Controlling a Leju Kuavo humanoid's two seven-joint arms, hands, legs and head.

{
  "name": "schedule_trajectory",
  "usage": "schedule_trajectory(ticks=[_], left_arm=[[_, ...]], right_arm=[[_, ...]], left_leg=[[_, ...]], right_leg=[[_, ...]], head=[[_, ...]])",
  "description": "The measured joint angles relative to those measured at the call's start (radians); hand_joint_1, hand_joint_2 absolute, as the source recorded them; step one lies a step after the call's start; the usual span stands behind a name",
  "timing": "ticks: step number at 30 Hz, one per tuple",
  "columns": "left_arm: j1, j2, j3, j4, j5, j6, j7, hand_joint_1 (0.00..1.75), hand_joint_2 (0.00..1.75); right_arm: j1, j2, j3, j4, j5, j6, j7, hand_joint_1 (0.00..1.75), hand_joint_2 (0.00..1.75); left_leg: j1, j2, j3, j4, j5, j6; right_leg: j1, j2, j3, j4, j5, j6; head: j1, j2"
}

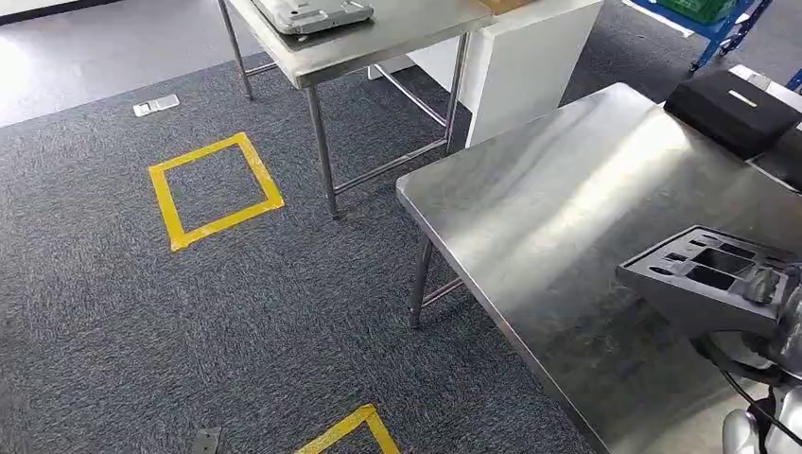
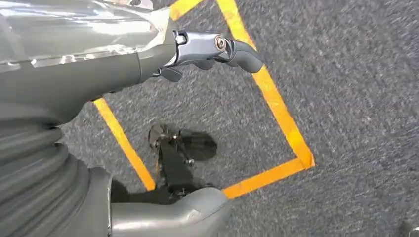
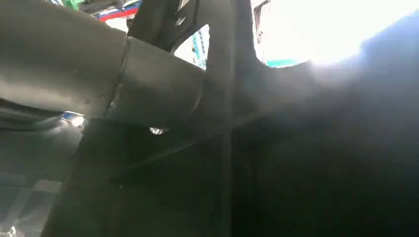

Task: Take the parts from the cabinet and place them on the table.

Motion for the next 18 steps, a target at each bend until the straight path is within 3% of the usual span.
schedule_trajectory(ticks=[2, 6, 11, 14, 18], left_arm=[[-0.001, 0.0, 0.0, 0.0, 0.0, 0.0, 0.0, 0.0, 1.75], [0.0, 0.0, 0.0, 0.0, -0.002, 0.003, 0.0, 0.0, 1.75], [0.0, -0.003, 0.008, 0.0, 0.0, 0.009, -0.001, 0.0, 1.75], [0.0, -0.005, 0.009, 0.0, 0.0, 0.009, -0.001, 0.0, 1.75], [0.003, -0.008, 0.022, 0.0, 0.01, 0.003, -0.006, 0.0, 1.75]], right_arm=[[-0.002, -0.006, 0.008, 0.006, 0.0, 0.0, 0.018, 1.75, 0.0], [-0.016, -0.078, 0.112, 0.035, 0.0, 0.0, 0.225, 1.75, 0.0], [-0.102, -0.179, 0.342, 0.118, 0.001, 0.0, 0.463, 1.75, 0.0], [-0.164, -0.215, 0.482, 0.178, 0.001, 0.0, 0.522, 1.75, 0.0], [-0.221, -0.223, 0.593, 0.24, 0.001, 0.002, 0.529, 1.75, 0.0]], left_leg=[[0.0, 0.0, -0.001, 0.0, 0.0, 0.001], [-0.003, 0.0, -0.002, 0.0, 0.0, 0.002], [-0.003, 0.003, -0.003, 0.0, 0.0, 0.002], [-0.002, 0.003, -0.002, 0.0, 0.002, 0.005], [-0.002, 0.002, -0.003, 0.0, 0.003, 0.005]], right_leg=[[-0.001, 0.0, 0.0, -0.001, 0.0, 0.0], [-0.003, 0.0, -0.001, -0.001, 0.002, 0.003], [-0.003, 0.0, -0.003, 0.0, 0.002, 0.004], [-0.002, 0.0, -0.004, 0.0, 0.003, 0.005], [-0.001, 0.0, -0.004, 0.002, 0.004, 0.006]], head=[[0.0, 0.0], [0.0, 0.0], [-0.001, 0.0], [-0.001, 0.0], [-0.001, 0.0]])
